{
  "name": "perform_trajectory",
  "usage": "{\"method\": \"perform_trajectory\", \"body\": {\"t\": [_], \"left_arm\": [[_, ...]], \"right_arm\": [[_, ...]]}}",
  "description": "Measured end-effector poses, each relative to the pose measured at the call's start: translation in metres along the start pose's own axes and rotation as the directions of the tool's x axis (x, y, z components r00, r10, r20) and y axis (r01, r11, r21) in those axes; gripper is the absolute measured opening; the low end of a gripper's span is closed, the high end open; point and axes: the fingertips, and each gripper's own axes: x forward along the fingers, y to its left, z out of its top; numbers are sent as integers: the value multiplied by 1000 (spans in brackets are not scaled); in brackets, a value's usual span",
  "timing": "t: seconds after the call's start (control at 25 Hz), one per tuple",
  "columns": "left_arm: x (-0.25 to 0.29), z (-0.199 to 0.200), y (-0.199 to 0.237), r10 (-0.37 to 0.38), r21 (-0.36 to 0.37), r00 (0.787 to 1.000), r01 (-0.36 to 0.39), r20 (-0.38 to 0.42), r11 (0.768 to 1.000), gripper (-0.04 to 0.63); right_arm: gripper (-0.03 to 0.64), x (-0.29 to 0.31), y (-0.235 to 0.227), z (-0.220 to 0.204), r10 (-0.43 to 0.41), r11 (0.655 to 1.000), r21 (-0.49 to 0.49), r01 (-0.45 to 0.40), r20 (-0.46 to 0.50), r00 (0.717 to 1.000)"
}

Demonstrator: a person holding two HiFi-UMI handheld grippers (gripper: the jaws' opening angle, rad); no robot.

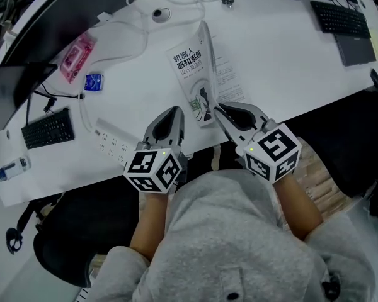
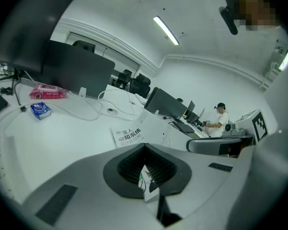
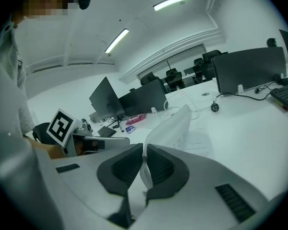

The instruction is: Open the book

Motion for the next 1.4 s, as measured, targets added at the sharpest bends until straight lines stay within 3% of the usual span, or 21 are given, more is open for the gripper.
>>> {"method": "perform_trajectory", "body": {"t": [0.44, 0.72, 1.04, 1.4], "left_arm": [[-48, 17, 25, 37, -7, 996, -36, 85, 999, 9], [-78, 15, 45, 91, -24, 987, -89, 134, 996, 8], [-105, 22, 78, 170, -62, 968, -161, 182, 985, 8], [-116, 25, 88, 212, -98, 957, -196, 198, 976, 8]], "right_arm": [[46, 32, 70, -1, 100, 973, -201, -113, -73, 992], [46, 66, 103, -21, 182, 967, -163, -194, -86, 980], [43, 99, 124, -48, 215, 960, -153, -233, -126, 968], [41, 133, 132, -88, 186, 965, -143, -219, -213, 959]]}}
